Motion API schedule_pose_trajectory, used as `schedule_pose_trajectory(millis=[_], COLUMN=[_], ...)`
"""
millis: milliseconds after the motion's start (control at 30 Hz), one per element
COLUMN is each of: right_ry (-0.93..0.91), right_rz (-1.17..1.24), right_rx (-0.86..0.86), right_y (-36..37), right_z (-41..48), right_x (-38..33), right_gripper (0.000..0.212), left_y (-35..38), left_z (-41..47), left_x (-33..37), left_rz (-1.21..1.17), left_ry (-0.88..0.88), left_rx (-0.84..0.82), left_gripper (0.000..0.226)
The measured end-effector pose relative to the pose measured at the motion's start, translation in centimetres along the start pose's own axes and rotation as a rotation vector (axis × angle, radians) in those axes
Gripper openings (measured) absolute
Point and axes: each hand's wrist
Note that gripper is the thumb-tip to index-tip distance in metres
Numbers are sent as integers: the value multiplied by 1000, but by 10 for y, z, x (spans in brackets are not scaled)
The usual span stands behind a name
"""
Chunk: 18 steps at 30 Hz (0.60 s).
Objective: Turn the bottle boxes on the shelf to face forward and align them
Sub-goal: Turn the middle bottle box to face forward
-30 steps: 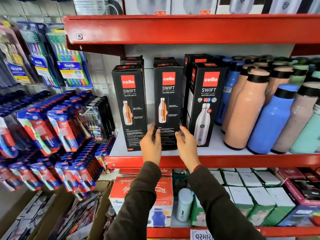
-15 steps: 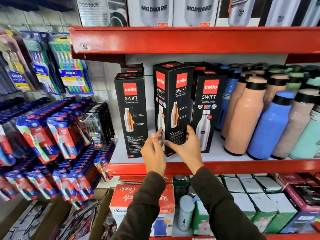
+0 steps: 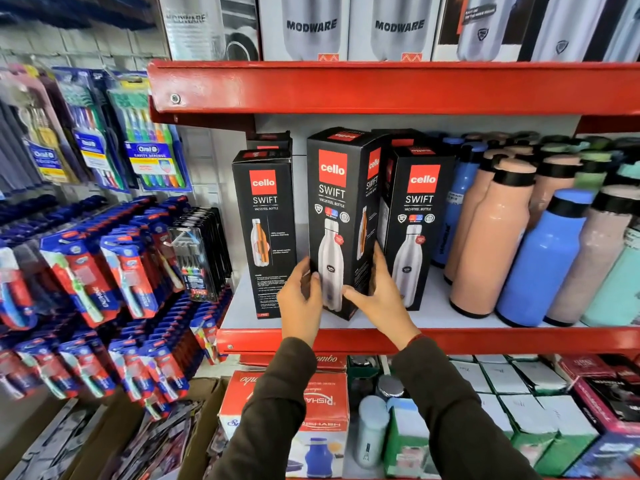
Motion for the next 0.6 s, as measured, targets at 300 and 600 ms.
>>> schedule_pose_trajectory(millis=[300, 600], right_ry=[-26, 26], right_rz=[-122, -110], right_rx=[-114, -61], right_y=[3, 10], right_z=[5, 1], right_x=[7, 15], right_gripper=[73, 69], left_y=[2, 5], left_z=[-11, -13], left_x=[-1, -8], left_rz=[-94, -37], left_ry=[-79, -94], left_rx=[68, 73], left_gripper=[37, 38])
Point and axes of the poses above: each hand's wrist, its own z-axis towards the middle knuckle, its own y-axis out of the palm, x = y × z, and after that the axes turned 10 degrees about z, right-handed
